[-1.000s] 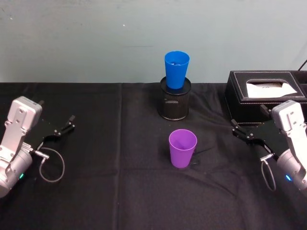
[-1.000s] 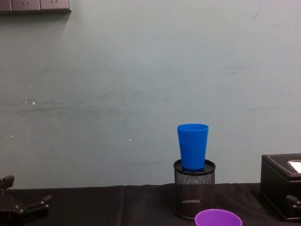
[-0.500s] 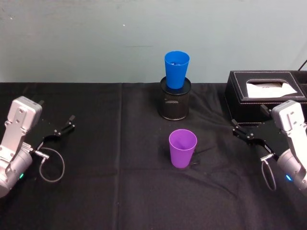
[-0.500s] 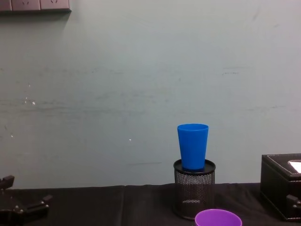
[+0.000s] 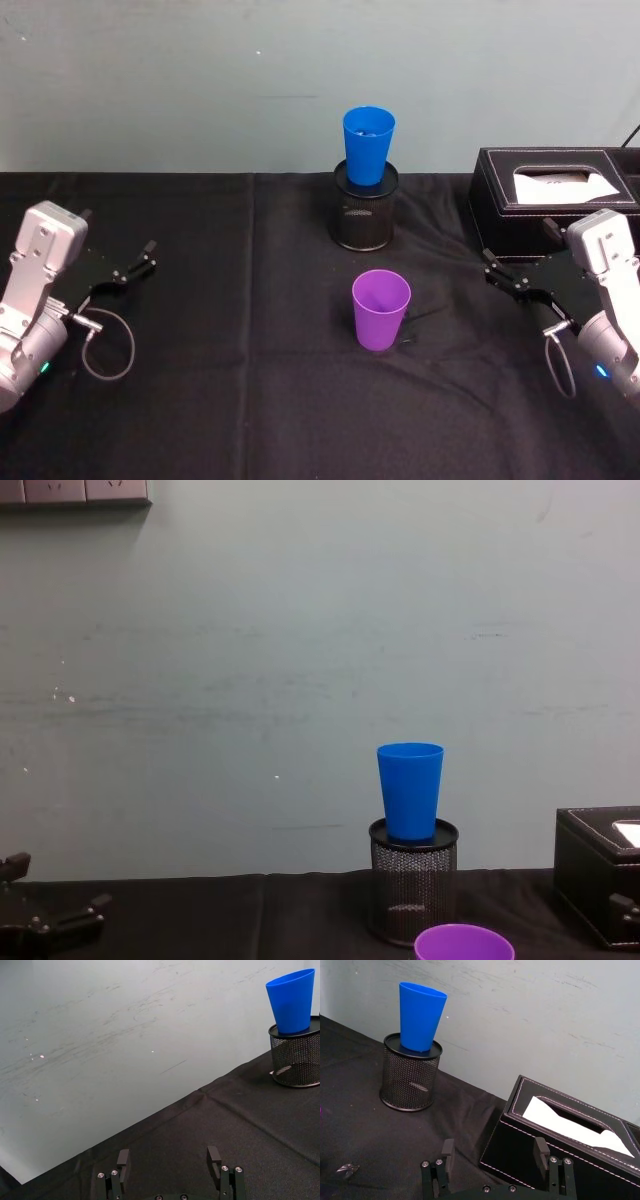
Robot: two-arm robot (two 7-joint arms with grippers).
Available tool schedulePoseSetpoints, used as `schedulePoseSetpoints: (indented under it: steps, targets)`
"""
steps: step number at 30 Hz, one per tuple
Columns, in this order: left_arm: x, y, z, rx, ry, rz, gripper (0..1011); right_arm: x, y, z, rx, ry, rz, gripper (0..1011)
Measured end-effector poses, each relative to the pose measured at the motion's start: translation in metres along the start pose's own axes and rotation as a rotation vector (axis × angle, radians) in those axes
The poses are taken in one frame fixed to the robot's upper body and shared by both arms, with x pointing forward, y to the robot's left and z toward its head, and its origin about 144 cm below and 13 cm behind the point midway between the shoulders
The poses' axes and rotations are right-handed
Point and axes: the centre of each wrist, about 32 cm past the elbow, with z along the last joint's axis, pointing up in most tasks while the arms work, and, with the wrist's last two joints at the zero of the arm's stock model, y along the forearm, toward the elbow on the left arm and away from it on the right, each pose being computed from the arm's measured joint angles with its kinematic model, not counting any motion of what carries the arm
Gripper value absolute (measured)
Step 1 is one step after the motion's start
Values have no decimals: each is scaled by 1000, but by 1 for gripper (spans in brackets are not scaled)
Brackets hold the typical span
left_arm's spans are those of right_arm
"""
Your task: Pick up one cup with a gripper and tap it against the other cup.
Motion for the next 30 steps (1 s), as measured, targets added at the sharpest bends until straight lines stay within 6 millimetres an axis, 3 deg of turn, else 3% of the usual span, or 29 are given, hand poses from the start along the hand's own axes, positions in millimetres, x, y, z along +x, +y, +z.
schedulePoseSetpoints:
  steps: [30]
  targets:
    - [0, 0, 0, 0, 0, 0, 1000, 0, 0, 0, 0, 0, 0, 1002]
